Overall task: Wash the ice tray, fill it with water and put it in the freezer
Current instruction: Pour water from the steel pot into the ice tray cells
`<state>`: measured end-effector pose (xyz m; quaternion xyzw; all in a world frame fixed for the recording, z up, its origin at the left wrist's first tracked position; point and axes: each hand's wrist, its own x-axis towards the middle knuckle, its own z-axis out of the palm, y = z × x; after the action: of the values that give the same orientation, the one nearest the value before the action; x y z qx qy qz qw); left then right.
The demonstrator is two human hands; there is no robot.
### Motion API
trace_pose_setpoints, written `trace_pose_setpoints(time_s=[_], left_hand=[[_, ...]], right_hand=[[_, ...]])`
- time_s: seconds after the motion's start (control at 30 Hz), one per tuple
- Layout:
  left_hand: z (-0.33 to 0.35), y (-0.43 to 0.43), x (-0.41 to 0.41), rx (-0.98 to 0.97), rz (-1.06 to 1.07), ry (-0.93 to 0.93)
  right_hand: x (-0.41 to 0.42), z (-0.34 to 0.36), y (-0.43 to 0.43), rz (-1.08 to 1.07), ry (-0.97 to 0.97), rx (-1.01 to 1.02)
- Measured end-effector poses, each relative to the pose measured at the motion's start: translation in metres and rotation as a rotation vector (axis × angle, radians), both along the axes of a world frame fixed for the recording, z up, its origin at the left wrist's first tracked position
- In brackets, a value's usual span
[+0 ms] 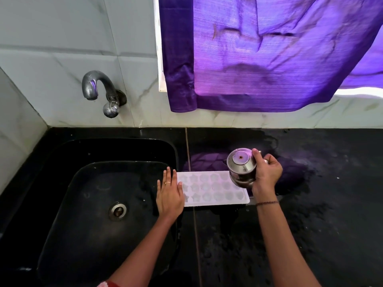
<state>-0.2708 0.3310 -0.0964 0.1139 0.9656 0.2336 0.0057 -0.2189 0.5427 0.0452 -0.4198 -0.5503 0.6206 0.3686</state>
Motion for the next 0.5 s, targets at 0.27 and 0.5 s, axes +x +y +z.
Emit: trace_pose_setpoints(time_s=[0.27,0.5], left_hand=[[-0.0006,-0.0007,-0.001,0.04,0.006,-0.008],[-0.0037,-0.0009,-0.0005,0.064,0.012,0.001]], right_hand=[[-0.0041,-0.0052,0.0025,-0.031,-0.034,0.039],[-0.0071,-0.0082,0.0057,-0.036,-0.055,0.066]])
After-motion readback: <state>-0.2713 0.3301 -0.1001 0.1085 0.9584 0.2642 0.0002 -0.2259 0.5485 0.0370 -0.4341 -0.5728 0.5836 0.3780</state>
